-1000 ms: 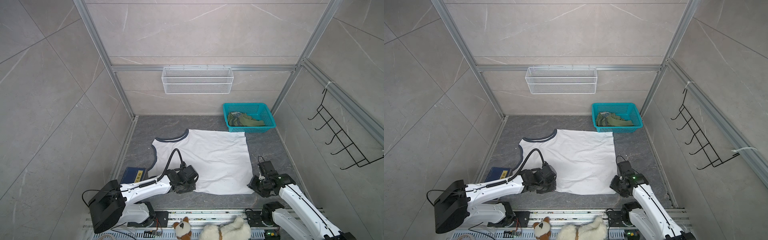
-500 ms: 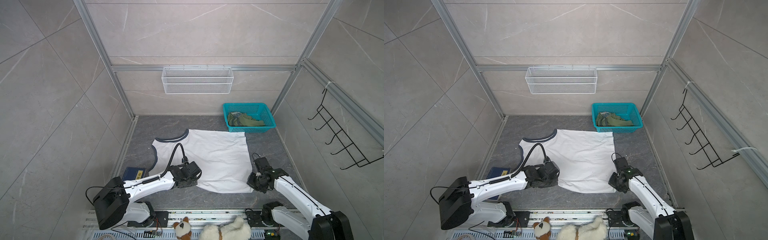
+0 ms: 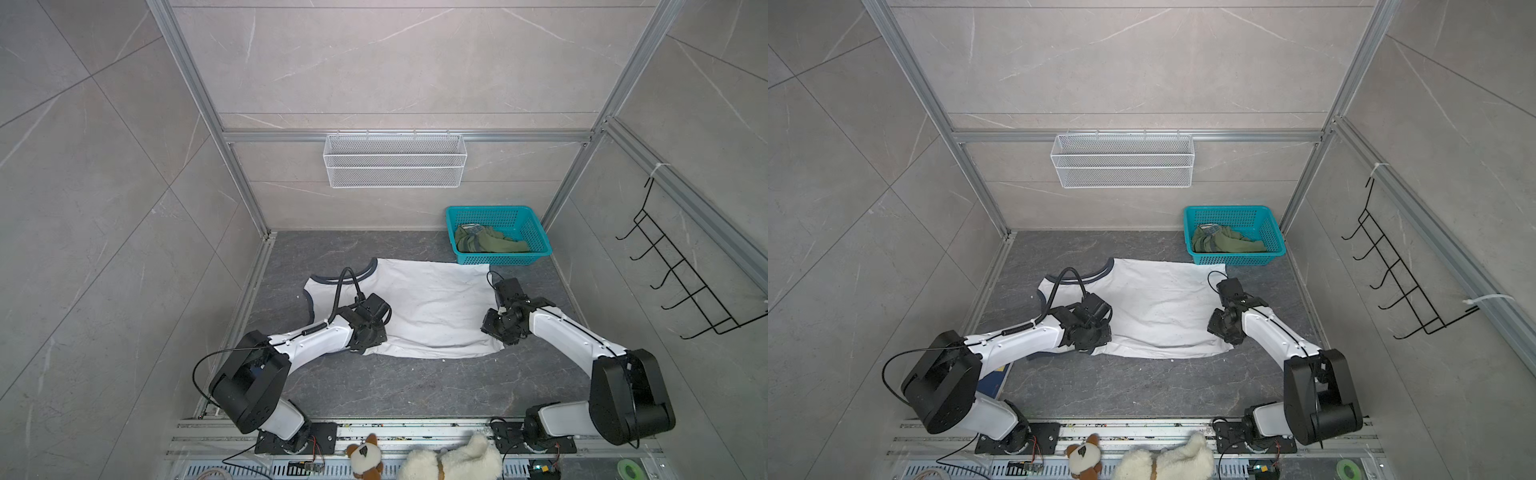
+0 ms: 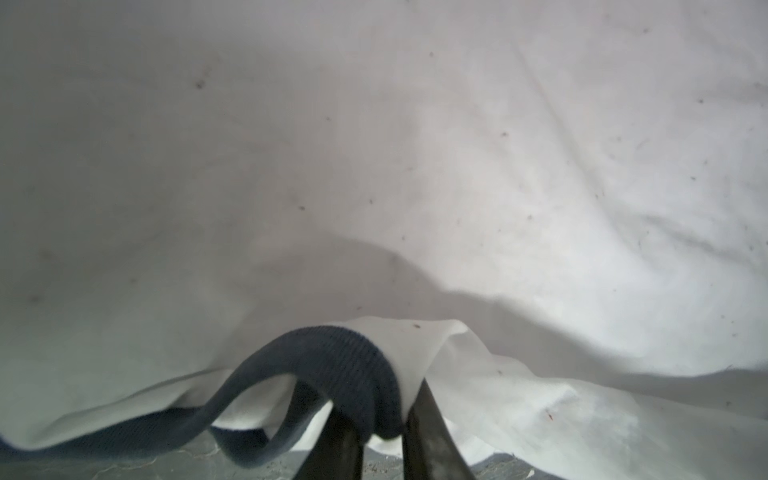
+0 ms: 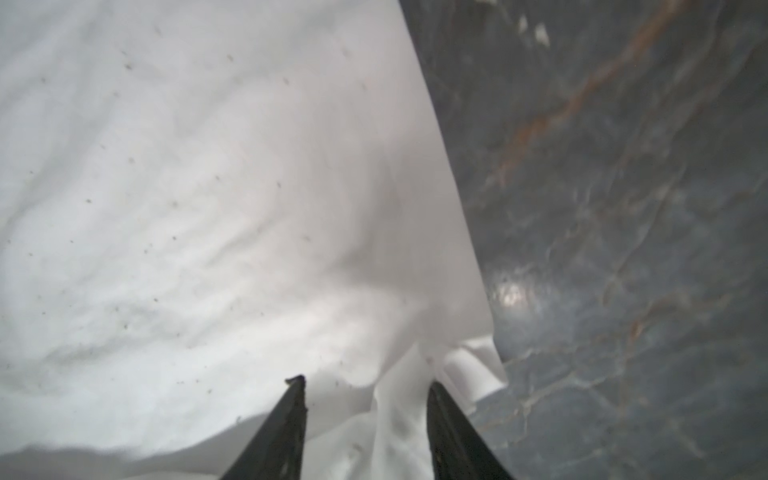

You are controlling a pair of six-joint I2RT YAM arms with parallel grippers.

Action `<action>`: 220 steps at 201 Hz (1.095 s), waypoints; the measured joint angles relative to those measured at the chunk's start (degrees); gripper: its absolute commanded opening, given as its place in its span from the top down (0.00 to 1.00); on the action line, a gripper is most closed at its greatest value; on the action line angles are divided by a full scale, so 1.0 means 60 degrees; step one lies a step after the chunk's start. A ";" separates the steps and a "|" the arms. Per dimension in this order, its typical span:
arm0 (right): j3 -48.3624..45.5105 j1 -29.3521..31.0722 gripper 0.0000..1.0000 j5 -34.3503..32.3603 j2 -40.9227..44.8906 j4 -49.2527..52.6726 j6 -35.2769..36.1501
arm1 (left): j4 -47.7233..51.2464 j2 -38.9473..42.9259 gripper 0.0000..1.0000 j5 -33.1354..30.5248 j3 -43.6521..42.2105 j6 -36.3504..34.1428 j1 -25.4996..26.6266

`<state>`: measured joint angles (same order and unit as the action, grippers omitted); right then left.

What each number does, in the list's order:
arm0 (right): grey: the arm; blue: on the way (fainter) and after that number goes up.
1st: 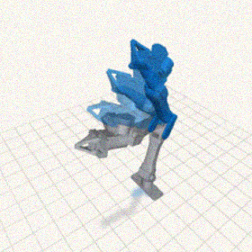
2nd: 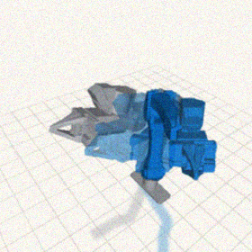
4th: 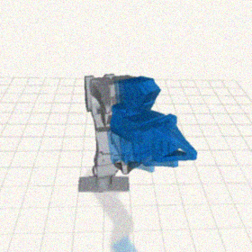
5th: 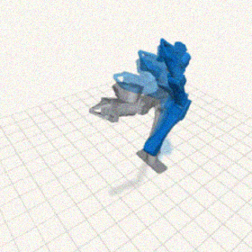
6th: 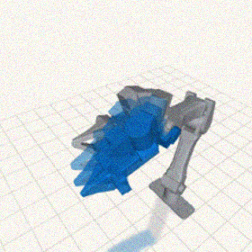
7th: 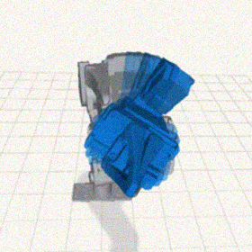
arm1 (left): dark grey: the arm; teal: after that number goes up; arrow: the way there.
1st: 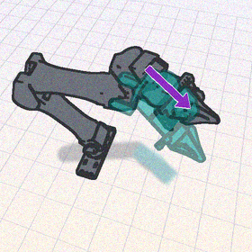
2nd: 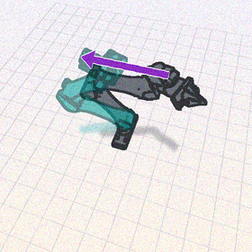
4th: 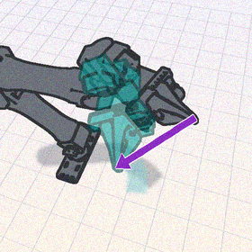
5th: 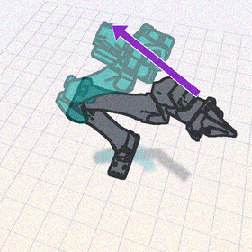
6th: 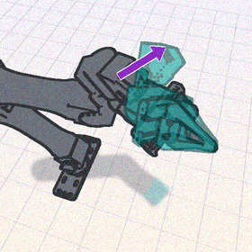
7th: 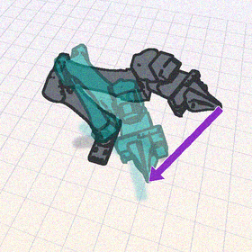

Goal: Fold and stack the tank tops

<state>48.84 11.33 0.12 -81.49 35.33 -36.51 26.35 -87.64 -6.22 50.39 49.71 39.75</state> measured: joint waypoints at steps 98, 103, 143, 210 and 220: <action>-0.1552 -0.0222 0.25 -0.0233 0.3628 0.0175 0.0106 | -0.0408 0.0889 0.42 0.0790 -0.0656 -0.0616 -0.0627; -0.1741 -0.0233 0.25 -0.0193 0.3774 0.0175 -0.0051 | -0.0404 0.0962 0.42 0.0812 -0.0692 -0.0608 -0.0590; -0.2943 -0.0270 0.30 0.0204 0.4506 0.0055 -0.0947 | -0.0648 0.1075 0.44 0.0896 -0.0707 -0.0517 -0.0244; -0.3923 -0.0270 0.30 0.0831 0.3978 -0.1406 -0.1534 | -0.0943 -0.0299 0.45 0.0481 -0.0171 -0.0605 -0.0240; -0.4040 -0.0270 0.30 0.1045 0.3854 -0.1752 -0.1530 | -0.0987 -0.0393 0.46 0.0426 -0.0106 -0.0648 -0.0240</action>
<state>24.60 9.72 6.39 -58.37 24.82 -45.69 20.43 -90.00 -3.66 49.76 45.82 38.30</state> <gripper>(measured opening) 0.703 0.546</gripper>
